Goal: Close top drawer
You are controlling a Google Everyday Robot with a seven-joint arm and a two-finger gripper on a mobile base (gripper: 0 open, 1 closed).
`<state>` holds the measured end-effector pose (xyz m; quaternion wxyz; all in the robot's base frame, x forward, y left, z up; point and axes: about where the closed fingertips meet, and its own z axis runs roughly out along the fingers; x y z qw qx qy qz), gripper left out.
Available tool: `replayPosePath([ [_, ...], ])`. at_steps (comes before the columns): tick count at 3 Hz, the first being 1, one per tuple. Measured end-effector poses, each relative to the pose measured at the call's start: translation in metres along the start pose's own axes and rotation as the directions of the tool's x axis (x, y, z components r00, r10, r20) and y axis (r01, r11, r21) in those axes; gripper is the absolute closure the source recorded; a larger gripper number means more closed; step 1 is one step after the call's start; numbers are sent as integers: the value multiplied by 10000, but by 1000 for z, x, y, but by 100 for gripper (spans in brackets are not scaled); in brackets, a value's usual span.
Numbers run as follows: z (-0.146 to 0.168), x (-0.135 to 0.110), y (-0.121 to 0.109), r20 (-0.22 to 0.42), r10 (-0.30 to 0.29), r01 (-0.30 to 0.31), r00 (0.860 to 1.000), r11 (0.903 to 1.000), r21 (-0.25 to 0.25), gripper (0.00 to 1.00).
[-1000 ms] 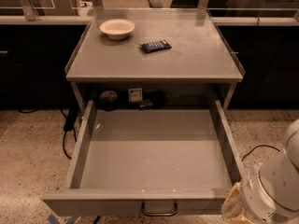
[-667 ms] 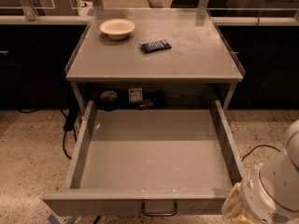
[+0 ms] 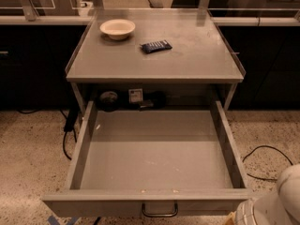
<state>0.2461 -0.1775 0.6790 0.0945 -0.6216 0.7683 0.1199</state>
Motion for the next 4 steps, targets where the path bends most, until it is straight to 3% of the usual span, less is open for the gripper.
replayPosePath([
  [1, 25, -1, -1, -161, -287, 296, 9995, 9980, 561, 100],
  [2, 46, -6, -11, -629, -578, 663, 9963, 9874, 1436, 100],
  [3, 53, -12, -32, -1271, -701, 1035, 9894, 9545, 2797, 100],
  [4, 52, -11, -40, -1207, -305, 670, 9922, 9480, 3113, 100],
])
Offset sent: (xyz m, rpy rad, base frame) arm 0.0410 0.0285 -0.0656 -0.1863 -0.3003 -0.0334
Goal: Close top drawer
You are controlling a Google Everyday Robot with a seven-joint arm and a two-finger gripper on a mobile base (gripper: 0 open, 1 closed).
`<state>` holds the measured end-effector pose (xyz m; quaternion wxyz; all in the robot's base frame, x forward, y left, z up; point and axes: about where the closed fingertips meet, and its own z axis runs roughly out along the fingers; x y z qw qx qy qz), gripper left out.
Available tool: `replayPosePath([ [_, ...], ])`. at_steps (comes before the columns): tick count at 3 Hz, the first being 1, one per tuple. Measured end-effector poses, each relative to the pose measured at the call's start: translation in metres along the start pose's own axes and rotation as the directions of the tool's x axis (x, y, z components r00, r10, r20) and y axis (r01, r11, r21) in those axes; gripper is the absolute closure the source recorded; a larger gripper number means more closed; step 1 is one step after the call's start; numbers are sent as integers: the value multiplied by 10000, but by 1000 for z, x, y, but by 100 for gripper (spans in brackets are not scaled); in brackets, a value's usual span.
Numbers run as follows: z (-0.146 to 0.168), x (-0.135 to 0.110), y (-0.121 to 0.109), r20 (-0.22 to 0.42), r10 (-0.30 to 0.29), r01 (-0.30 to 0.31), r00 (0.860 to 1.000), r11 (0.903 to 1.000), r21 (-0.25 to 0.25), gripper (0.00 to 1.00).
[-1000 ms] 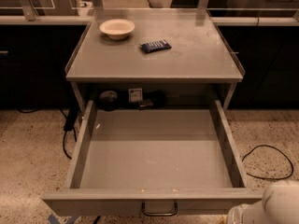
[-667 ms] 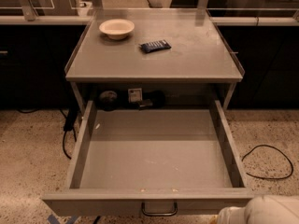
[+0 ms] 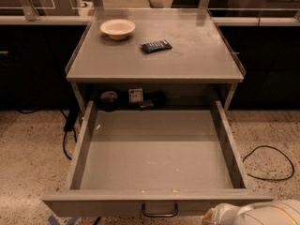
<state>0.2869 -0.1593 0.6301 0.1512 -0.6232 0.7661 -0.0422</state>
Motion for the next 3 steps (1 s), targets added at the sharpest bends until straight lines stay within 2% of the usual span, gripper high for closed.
replayPosePath([
  [1, 1, 0, -2, -43, 3, -3, 10000, 10000, 38, 100],
  [2, 5, 0, -11, -196, -69, 76, 9998, 9993, 365, 100],
  [3, 5, -10, -40, -307, -310, 342, 9990, 9934, 1095, 100],
])
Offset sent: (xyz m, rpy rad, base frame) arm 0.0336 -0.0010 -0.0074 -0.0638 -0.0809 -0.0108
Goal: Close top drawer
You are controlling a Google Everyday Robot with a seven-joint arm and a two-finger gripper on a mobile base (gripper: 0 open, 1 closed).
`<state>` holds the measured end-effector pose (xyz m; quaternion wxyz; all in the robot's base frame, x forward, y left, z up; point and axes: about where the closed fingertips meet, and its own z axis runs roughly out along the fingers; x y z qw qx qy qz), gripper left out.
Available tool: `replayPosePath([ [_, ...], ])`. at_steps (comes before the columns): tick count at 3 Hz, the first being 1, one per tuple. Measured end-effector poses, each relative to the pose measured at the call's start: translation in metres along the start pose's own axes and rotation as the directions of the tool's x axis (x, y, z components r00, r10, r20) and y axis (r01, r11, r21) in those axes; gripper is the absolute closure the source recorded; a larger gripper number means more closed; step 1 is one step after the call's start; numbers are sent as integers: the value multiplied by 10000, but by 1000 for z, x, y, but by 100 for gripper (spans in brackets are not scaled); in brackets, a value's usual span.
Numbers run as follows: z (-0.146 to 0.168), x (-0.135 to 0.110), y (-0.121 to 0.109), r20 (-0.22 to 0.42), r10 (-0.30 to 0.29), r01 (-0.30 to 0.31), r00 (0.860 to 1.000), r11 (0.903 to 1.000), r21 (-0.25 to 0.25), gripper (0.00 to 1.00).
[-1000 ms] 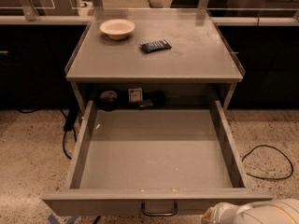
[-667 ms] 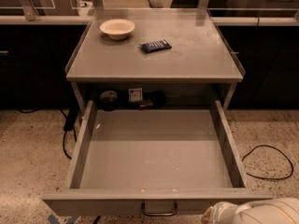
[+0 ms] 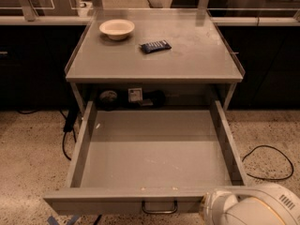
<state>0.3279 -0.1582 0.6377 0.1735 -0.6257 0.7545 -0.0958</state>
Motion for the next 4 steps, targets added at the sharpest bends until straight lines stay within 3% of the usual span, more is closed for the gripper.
replayPosePath([
  [2, 3, -19, -75, -643, -578, 656, 9963, 9899, 1260, 100],
  [3, 4, -20, -92, -959, -1047, 1196, 9899, 9787, 1666, 100],
  [4, 4, -20, -92, -959, -1047, 1196, 9899, 9787, 1666, 100],
])
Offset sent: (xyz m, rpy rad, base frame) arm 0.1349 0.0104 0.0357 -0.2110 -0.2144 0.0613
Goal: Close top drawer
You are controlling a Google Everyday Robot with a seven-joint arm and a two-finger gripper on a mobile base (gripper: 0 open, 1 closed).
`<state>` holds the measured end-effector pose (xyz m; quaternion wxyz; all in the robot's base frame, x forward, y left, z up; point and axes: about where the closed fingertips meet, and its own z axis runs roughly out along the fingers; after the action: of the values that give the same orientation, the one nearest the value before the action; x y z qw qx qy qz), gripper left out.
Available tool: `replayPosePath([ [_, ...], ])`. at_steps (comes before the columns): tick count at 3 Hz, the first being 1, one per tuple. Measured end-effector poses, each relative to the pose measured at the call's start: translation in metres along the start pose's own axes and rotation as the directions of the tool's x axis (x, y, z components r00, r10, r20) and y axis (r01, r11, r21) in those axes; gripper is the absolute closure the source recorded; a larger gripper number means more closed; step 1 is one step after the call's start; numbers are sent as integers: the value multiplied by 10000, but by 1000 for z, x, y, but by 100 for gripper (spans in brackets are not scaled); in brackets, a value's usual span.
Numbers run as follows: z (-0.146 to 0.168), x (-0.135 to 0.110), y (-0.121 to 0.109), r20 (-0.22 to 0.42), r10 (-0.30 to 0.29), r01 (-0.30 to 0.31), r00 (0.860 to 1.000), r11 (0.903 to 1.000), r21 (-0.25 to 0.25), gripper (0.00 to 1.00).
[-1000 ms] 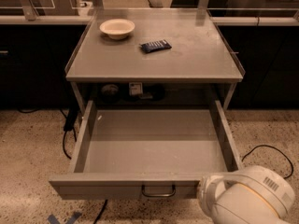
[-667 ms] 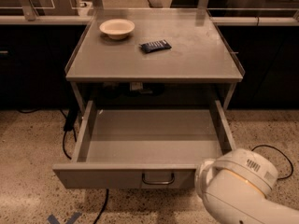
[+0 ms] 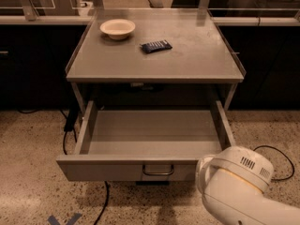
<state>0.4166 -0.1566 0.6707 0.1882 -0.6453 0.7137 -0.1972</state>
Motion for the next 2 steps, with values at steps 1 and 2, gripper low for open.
replayPosePath([
  [1, 6, -3, -1, 189, -18, 19, 9998, 10000, -48, 100],
  [2, 28, -5, -26, 387, -269, 262, 9989, 9995, 186, 100],
])
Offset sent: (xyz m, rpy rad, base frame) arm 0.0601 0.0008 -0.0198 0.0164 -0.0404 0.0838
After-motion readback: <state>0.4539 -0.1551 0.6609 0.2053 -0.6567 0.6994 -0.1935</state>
